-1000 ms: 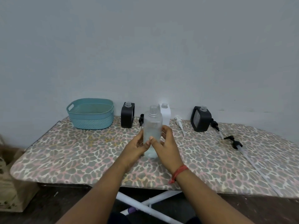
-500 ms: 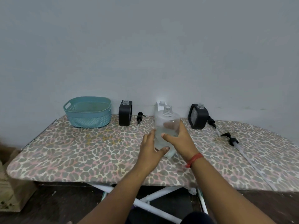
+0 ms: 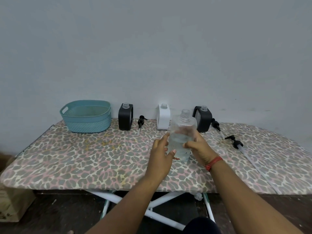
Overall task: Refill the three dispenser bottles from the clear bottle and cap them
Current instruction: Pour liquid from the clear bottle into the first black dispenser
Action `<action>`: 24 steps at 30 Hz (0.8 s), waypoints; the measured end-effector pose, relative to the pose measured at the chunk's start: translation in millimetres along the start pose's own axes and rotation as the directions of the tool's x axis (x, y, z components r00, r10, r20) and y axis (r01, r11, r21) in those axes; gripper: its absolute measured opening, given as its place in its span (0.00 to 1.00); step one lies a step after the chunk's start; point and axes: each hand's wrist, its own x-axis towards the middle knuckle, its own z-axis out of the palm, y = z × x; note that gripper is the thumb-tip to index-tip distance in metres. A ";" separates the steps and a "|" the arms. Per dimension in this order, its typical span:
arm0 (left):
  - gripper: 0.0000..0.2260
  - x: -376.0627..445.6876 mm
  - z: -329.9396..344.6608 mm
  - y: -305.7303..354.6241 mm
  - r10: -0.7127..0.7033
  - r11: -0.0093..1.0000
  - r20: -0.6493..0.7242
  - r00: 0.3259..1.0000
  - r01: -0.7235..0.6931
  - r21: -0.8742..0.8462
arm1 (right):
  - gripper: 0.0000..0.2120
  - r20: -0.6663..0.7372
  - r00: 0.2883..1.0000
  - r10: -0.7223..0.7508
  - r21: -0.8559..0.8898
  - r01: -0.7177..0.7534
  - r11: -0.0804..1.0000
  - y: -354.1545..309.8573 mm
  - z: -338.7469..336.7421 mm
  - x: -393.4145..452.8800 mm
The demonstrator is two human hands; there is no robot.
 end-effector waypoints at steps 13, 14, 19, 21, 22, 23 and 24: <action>0.26 8.6 -40.3 -14.9 -0.050 0.997 -0.080 0.996 0.054 0.052 | 0.29 -0.408 0.879 -0.248 -0.162 0.197 0.967 5.8 4.4 -44.9; 0.26 9.6 -45.3 -17.2 -0.052 0.996 -0.098 0.994 0.058 0.061 | 0.27 -0.477 0.825 -0.304 -0.236 0.213 0.948 4.4 10.9 -50.9; 0.28 15.4 -75.8 -32.0 -0.072 0.981 -0.221 0.973 0.109 0.160 | 0.17 -0.280 0.745 -0.606 -0.630 0.333 0.701 -1.8 66.4 -69.4; 0.30 20.5 -91.0 -39.3 -0.099 0.969 -0.270 0.958 0.155 0.194 | 0.17 -0.096 0.823 -0.560 -0.679 0.357 0.641 2.6 93.0 -65.9; 0.31 24.4 -99.0 -42.5 -0.114 0.964 -0.289 0.950 0.176 0.201 | 0.18 -0.035 0.851 -0.523 -0.688 0.359 0.630 5.8 104.4 -61.8; 0.32 29.3 -107.4 -45.6 -0.128 0.959 -0.305 0.944 0.196 0.203 | 0.19 0.003 0.874 -0.486 -0.690 0.354 0.631 9.1 114.6 -56.4; 0.33 34.8 -114.6 -48.0 -0.139 0.956 -0.315 0.939 0.210 0.206 | 0.21 0.020 0.895 -0.446 -0.690 0.335 0.641 11.8 122.3 -50.8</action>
